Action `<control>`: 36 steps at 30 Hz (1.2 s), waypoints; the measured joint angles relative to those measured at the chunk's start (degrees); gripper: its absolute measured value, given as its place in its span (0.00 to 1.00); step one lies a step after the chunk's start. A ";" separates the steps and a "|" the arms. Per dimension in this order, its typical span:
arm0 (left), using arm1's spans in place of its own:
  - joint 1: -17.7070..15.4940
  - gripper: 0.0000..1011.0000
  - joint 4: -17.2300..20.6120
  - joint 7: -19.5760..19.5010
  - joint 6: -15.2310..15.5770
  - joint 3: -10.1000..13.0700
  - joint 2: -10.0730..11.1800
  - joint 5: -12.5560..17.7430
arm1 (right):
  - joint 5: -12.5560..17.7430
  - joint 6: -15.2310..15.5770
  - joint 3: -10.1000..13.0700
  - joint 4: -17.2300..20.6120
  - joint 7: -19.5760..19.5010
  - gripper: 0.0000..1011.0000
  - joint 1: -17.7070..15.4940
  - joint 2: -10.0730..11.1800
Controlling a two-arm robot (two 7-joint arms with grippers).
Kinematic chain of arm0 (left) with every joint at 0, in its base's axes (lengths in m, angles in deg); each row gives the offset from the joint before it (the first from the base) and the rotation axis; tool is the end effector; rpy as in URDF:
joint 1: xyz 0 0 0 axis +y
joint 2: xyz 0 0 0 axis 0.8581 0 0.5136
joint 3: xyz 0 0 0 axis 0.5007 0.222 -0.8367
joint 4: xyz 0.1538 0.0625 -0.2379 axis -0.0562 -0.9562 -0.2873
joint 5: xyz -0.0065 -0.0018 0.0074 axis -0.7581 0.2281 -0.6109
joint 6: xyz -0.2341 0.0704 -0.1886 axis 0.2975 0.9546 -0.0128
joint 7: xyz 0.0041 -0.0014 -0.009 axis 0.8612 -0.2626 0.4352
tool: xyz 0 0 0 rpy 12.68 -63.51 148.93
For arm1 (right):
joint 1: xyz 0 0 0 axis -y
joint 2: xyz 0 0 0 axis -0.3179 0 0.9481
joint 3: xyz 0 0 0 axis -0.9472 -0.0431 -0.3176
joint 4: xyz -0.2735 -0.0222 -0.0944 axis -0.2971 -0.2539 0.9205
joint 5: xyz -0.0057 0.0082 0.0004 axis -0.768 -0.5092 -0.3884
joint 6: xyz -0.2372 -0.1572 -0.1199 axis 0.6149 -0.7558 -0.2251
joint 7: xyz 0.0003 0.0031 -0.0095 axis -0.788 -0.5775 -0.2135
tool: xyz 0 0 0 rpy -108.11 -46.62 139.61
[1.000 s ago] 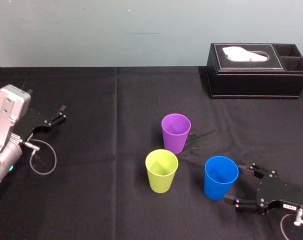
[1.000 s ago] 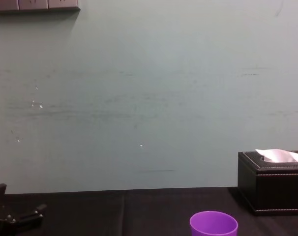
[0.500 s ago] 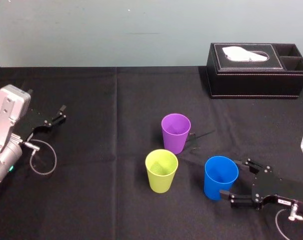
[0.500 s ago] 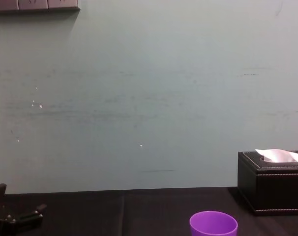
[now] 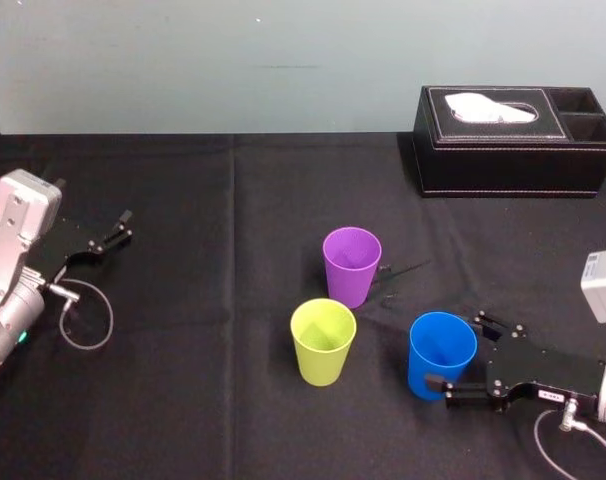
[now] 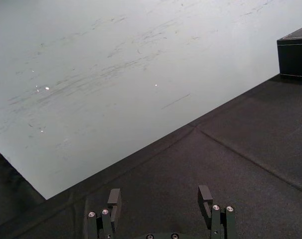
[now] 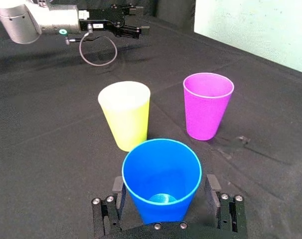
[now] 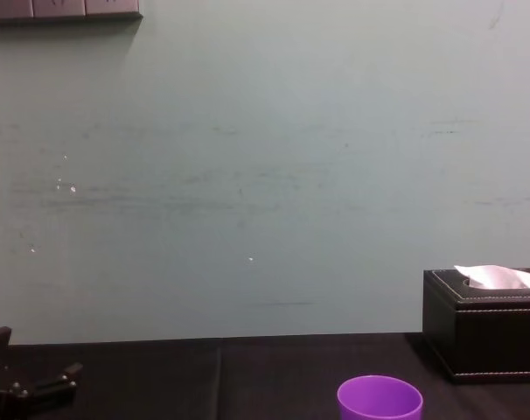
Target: Stack the three plastic cups sequentially using one hand.
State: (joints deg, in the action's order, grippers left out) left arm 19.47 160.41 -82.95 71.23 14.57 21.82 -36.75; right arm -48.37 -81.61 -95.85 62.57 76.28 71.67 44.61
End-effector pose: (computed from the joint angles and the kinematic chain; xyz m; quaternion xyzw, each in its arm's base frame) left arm 0.3580 0.0827 -0.3022 0.1414 -0.1325 0.5799 0.7913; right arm 0.3091 -0.1336 -0.2807 -0.1580 0.0133 -0.2621 0.9519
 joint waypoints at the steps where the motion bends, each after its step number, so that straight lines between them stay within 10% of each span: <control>1: 0.01 1.00 0.00 0.00 0.00 0.00 0.00 0.00 | -0.11 0.08 -0.26 -0.16 0.00 0.99 0.31 -0.22; 19: 0.00 1.00 0.00 0.00 0.00 0.00 0.00 0.00 | -0.39 0.32 -1.27 -0.66 -0.06 0.99 1.43 -1.13; 36: 0.00 1.00 0.00 0.00 0.00 0.00 0.00 0.00 | -0.36 0.28 -1.13 -0.59 -0.10 0.73 1.34 -1.03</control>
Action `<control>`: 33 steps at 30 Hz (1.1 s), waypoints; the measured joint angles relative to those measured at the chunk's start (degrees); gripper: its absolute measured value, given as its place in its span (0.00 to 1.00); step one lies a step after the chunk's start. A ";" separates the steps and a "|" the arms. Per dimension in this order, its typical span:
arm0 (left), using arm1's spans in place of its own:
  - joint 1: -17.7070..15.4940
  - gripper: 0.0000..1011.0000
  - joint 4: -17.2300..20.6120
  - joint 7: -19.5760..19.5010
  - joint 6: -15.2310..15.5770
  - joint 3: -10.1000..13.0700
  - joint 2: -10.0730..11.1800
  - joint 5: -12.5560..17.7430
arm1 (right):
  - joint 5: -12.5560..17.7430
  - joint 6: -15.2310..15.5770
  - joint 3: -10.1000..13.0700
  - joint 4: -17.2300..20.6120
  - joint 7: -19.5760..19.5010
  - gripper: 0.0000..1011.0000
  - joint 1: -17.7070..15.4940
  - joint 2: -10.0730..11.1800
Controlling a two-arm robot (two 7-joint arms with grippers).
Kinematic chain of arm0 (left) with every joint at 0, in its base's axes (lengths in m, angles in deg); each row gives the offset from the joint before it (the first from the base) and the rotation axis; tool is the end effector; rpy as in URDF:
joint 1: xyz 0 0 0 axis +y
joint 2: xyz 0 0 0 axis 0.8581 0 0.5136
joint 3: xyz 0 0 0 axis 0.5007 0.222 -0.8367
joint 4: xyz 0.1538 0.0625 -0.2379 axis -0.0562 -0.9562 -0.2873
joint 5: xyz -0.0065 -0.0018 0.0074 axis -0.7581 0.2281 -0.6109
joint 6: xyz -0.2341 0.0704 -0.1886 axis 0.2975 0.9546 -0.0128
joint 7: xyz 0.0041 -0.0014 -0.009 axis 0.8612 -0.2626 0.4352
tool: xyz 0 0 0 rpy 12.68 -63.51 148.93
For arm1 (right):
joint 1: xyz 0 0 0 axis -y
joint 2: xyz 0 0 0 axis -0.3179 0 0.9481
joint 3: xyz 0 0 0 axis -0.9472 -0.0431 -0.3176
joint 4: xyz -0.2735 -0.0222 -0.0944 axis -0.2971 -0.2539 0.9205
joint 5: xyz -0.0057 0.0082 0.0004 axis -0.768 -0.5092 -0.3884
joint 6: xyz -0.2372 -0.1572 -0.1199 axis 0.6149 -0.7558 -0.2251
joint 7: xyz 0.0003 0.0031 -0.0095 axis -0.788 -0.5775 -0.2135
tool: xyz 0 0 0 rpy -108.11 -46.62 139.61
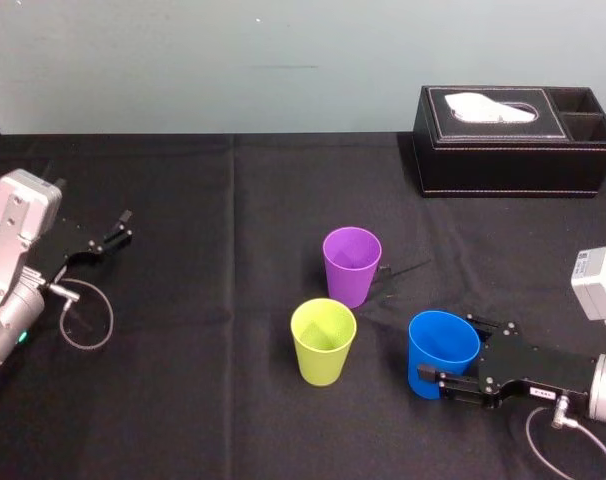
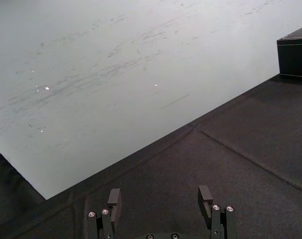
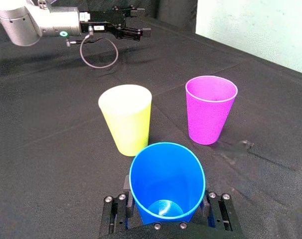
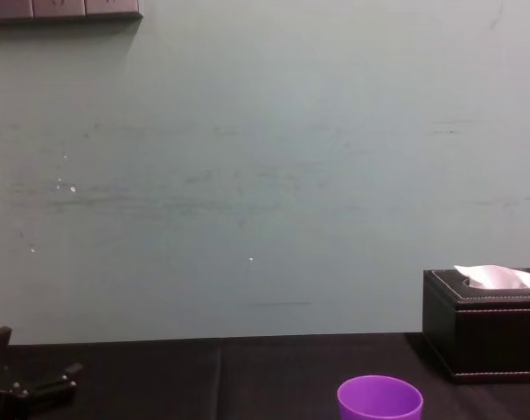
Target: Stack the three plastic cups sequentially using one hand.
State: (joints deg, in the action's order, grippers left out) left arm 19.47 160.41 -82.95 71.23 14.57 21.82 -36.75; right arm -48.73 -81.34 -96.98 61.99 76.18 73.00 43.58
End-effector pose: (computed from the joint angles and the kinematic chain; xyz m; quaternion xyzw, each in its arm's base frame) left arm 0.3580 0.0827 -0.3022 0.1414 -0.1325 0.5799 0.7913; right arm 0.3135 -0.1267 -0.2825 -0.1548 0.0136 -0.2594 0.9532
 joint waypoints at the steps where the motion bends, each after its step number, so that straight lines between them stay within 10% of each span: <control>1: 0.00 1.00 0.00 0.00 0.00 0.00 0.00 0.00 | 0.01 -0.01 0.01 0.01 0.00 0.73 -0.01 0.01; 21: 0.00 1.00 0.00 0.00 0.00 0.00 0.00 0.00 | 0.03 -0.05 0.04 0.08 -0.09 0.72 -0.06 0.05; 33: 0.00 1.00 0.00 0.00 0.00 0.00 0.00 0.00 | 1.44 3.50 4.83 8.38 -6.24 0.72 -2.32 1.80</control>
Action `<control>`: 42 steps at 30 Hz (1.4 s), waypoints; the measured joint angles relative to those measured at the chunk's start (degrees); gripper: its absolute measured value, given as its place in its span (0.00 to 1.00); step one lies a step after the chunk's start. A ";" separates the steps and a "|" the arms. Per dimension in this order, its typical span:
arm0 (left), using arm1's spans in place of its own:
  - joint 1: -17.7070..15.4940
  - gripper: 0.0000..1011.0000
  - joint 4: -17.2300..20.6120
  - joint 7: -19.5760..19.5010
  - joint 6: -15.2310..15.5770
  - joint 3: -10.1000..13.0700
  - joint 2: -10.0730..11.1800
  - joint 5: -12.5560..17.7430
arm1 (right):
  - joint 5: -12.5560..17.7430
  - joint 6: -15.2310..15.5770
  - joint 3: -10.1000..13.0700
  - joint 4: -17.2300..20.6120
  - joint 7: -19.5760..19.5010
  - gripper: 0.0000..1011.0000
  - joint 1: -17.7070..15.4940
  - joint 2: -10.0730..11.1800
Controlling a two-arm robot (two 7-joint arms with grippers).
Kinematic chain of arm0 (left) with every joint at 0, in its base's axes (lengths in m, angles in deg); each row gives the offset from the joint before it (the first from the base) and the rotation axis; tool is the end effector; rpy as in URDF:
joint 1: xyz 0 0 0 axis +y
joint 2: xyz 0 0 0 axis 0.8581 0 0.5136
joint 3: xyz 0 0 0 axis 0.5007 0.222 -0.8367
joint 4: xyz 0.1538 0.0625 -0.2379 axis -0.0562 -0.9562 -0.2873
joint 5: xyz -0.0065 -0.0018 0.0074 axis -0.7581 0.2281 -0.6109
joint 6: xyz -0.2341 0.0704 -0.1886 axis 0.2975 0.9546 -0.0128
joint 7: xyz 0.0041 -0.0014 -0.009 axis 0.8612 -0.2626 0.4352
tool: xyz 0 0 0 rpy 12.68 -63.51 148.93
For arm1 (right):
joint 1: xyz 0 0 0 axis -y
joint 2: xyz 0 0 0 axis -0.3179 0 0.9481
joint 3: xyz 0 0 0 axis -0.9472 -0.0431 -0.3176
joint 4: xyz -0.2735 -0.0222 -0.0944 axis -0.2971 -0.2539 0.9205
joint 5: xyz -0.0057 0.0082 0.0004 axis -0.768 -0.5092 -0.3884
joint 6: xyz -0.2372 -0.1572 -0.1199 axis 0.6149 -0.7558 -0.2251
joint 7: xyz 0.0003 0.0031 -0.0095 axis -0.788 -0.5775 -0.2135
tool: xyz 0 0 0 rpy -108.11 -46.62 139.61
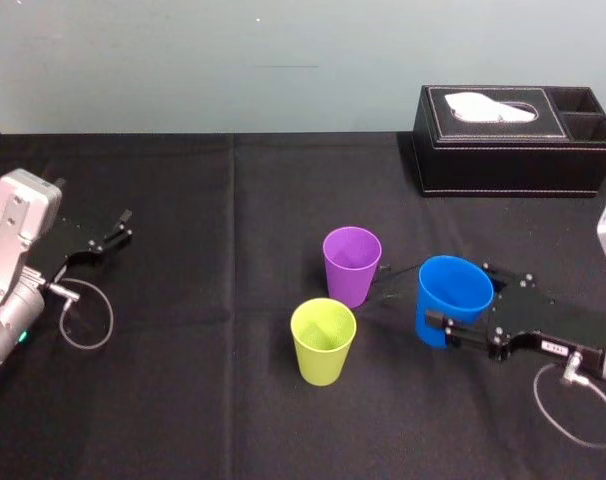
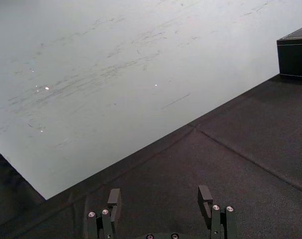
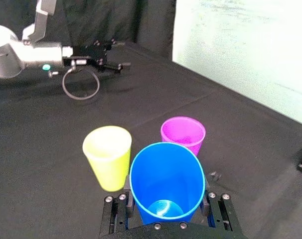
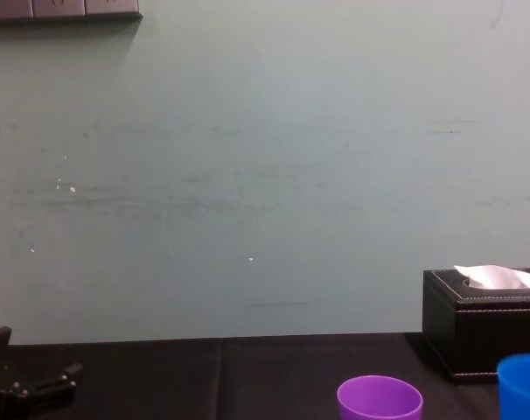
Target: Stack the three plastic cups sequentially using one hand.
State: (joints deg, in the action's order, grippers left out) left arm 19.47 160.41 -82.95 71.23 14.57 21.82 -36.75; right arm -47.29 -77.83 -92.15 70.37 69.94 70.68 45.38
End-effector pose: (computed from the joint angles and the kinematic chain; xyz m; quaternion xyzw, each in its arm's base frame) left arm 0.3580 0.0827 -0.3022 0.1414 -0.1325 0.5799 0.7913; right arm 0.3088 -0.1196 -0.2402 -0.1378 -0.0180 -0.3032 0.9427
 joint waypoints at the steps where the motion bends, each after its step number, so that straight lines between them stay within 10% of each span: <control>1: 0.00 1.00 0.00 0.00 0.00 0.00 0.00 0.00 | 0.49 1.17 0.40 0.78 -0.40 0.72 0.32 0.10; 16: 0.00 1.00 0.00 0.00 0.00 0.00 0.00 0.00 | -0.44 9.56 -3.20 -0.34 -2.24 0.72 10.21 -2.41; 42: 0.00 1.00 0.00 0.00 0.00 0.00 0.00 0.00 | -4.62 11.39 -11.62 -7.55 0.38 0.72 23.32 -8.45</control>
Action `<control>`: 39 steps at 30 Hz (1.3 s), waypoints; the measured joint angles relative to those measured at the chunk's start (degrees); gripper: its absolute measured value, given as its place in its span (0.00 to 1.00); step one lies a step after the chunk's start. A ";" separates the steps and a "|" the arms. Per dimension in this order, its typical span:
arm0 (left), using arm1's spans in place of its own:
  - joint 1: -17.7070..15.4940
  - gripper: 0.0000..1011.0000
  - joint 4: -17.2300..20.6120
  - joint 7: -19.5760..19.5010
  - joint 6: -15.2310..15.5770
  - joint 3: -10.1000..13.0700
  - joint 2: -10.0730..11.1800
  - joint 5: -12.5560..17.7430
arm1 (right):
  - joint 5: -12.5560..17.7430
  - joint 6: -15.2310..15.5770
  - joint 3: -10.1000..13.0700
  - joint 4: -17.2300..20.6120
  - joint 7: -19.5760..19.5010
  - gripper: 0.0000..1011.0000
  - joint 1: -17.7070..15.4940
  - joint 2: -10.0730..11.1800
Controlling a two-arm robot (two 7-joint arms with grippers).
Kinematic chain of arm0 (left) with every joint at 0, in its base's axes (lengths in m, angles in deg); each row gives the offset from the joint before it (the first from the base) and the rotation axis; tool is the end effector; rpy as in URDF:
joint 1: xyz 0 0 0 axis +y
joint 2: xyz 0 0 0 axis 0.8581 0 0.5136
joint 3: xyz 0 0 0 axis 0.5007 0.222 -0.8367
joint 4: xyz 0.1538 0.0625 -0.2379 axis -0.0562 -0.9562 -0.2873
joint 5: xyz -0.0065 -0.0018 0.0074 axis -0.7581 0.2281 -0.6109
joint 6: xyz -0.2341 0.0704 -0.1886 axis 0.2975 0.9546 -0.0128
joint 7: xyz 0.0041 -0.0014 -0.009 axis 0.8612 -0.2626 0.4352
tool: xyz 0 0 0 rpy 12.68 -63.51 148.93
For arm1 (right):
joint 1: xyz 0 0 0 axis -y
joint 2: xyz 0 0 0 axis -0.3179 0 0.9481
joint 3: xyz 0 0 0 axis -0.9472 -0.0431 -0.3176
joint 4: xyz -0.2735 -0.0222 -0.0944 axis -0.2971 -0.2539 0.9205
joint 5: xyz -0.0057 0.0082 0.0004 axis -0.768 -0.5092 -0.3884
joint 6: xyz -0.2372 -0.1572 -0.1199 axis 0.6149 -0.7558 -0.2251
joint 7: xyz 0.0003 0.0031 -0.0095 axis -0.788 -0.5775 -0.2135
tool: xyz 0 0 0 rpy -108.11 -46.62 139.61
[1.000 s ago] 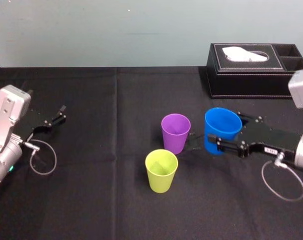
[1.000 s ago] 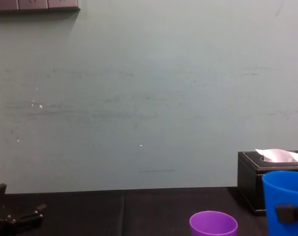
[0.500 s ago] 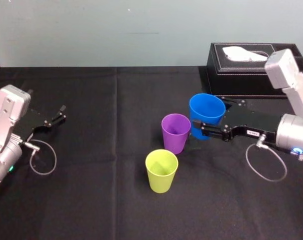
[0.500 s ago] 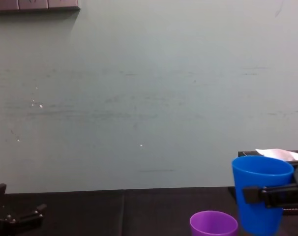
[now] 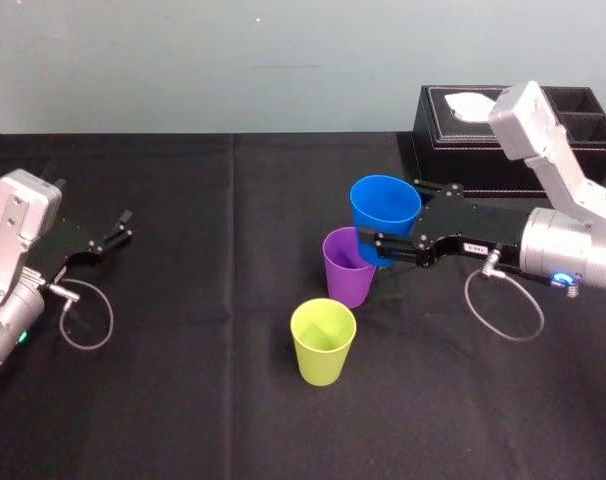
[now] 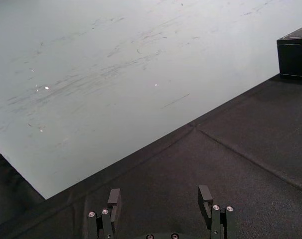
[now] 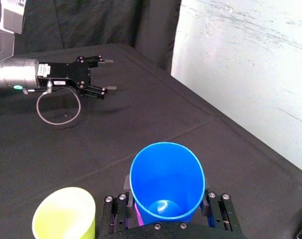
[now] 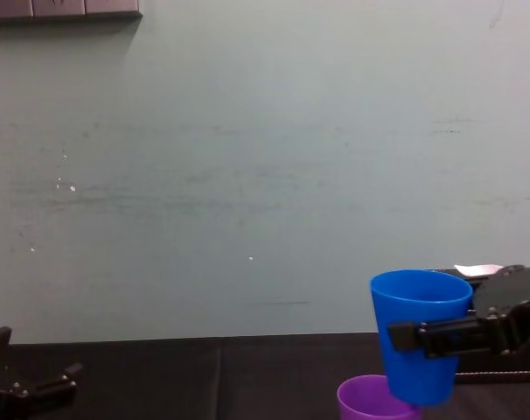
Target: Stack the three plastic cups sequentially using one hand.
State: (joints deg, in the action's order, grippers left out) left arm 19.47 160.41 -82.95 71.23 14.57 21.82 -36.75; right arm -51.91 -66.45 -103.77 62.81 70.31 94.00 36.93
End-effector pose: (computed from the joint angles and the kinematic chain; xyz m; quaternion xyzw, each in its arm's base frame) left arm 0.3580 0.0827 -0.3022 0.1414 -0.1325 0.5799 0.7913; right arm 0.3910 -0.0627 -0.1894 -0.1623 -0.0420 -0.2889 0.9426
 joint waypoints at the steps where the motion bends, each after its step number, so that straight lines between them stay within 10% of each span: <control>1: 0.00 1.00 0.00 0.00 0.00 0.00 0.00 0.00 | -0.18 0.00 -0.35 -0.43 0.11 0.72 0.51 -0.33; 39: 0.00 1.00 0.00 0.00 0.00 0.00 0.00 0.00 | -2.05 -1.52 -5.28 -7.80 2.87 0.72 5.96 -4.56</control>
State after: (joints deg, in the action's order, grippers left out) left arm 19.47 160.41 -82.95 71.23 14.57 21.82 -36.75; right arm -53.96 -67.96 -109.06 55.01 73.18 99.97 32.37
